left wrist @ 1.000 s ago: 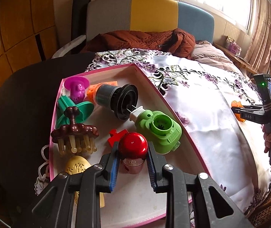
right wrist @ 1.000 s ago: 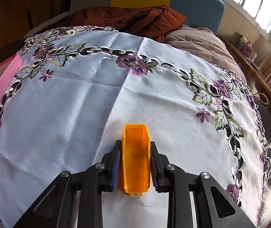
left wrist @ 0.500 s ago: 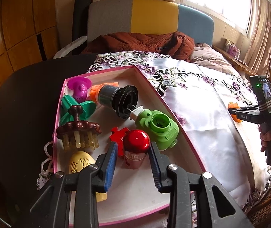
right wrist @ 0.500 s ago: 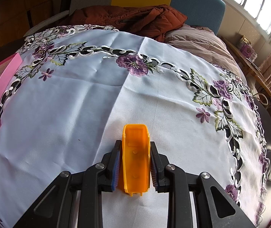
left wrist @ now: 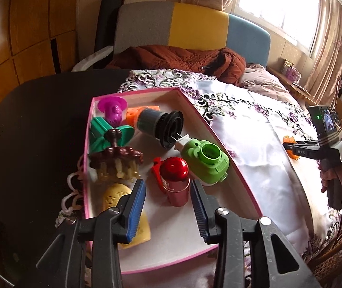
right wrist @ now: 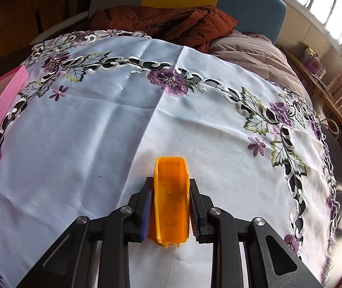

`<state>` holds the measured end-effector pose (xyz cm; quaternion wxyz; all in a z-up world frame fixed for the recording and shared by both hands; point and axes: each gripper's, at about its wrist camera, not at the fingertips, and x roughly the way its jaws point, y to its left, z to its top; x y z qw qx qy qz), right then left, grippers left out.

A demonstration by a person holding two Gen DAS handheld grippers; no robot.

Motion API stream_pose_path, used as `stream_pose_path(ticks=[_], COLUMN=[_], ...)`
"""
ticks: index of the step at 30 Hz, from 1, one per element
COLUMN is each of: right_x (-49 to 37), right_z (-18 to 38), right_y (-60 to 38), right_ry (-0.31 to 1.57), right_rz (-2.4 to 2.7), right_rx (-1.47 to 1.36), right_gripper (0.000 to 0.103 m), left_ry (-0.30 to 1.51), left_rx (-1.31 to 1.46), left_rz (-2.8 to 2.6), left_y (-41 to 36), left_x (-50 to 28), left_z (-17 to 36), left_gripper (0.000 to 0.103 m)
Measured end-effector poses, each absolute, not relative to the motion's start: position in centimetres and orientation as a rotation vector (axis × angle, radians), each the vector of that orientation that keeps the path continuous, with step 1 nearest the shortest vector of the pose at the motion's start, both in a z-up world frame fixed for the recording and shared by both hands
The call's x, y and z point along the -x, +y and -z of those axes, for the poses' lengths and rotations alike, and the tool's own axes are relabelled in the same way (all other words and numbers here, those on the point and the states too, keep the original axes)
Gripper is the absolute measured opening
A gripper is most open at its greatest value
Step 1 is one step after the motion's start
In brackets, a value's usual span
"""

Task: Organize rigid objects
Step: 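Carry the red cylinder into the tray and open the left gripper, then carry the orange holder into the tray and open the right gripper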

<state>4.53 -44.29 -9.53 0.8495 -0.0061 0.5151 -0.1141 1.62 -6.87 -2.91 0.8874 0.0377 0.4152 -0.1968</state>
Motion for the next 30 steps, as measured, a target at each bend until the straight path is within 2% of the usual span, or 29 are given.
stream_pose_path(ticks=[6,30], right_x=[-4.5,-4.3], right_z=[9.6,9.4], right_y=[-44.2,-43.7], right_ry=[1.084,1.087], right_rz=[0.244,0.306], right_rx=[0.016,0.007], right_gripper=[0.027,0.027], left_ry=[0.924,0.844], left_rx=[-0.070,-0.067], left_rz=[0.355,0.283], left_y=[-6.4,-5.5], left_x=[-3.2,-1.6], left_z=[4.3,1.8], left_gripper=[0.035,0.037])
